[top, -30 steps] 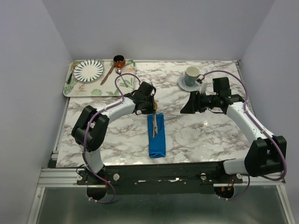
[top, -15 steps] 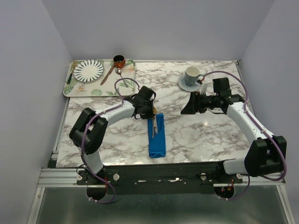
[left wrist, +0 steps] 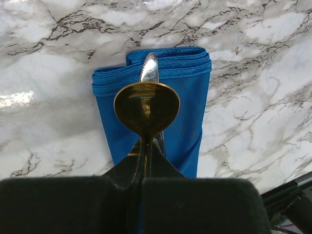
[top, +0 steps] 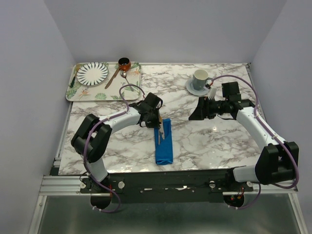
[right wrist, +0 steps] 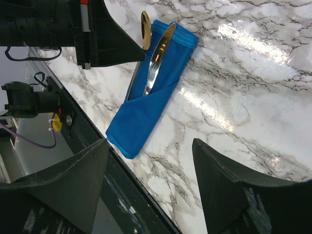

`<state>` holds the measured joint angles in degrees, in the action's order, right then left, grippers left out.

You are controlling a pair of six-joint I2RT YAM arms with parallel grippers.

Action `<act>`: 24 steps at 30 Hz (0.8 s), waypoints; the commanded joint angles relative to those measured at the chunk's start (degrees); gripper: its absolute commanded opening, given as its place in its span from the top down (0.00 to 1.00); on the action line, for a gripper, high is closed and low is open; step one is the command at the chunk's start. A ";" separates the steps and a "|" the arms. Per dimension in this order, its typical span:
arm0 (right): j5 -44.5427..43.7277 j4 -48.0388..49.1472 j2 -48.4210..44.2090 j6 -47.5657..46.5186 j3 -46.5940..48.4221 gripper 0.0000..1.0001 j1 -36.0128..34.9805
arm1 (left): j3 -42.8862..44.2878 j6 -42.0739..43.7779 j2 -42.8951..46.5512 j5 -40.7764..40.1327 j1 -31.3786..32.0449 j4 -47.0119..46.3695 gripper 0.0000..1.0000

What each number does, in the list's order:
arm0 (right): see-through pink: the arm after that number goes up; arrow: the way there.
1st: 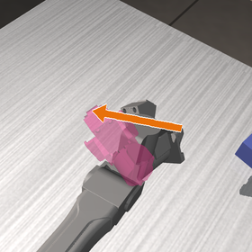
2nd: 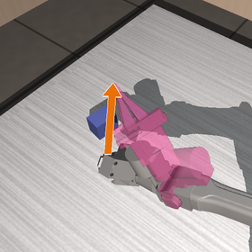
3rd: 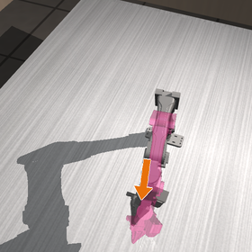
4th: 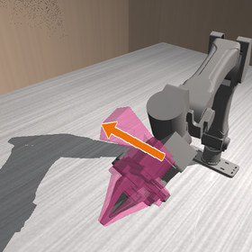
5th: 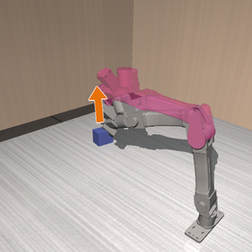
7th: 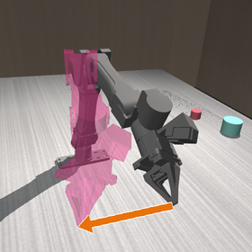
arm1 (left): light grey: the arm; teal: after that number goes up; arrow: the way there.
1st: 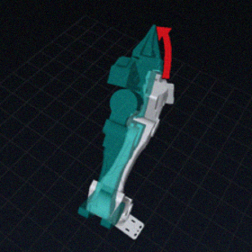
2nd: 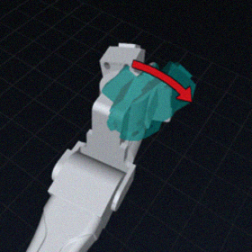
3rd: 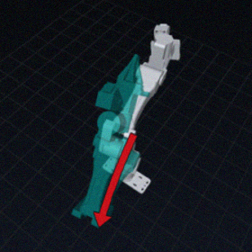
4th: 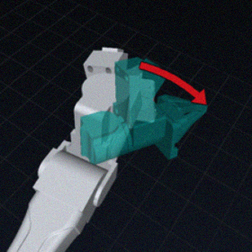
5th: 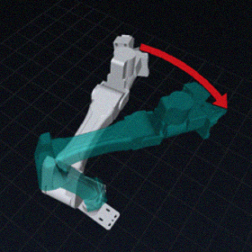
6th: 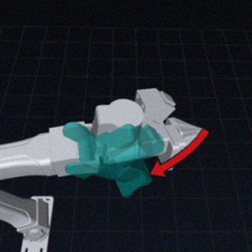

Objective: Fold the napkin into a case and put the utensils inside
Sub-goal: Insert the fork into the folded napkin.

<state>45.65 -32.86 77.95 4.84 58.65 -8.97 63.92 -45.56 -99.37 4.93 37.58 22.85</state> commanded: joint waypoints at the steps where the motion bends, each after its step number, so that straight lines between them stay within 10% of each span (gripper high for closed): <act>1: -1.18 -0.62 -0.87 -0.80 -0.82 0.22 0.36 | -0.55 -0.85 1.37 -1.06 0.30 0.88 0.99; 24: -1.35 -0.89 -0.87 -1.15 -1.26 0.22 0.27 | -0.02 -2.16 -3.46 1.66 0.21 2.20 0.92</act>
<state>45.63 -32.93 77.95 4.78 58.08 -8.97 63.92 -46.98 -101.23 5.23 37.58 23.62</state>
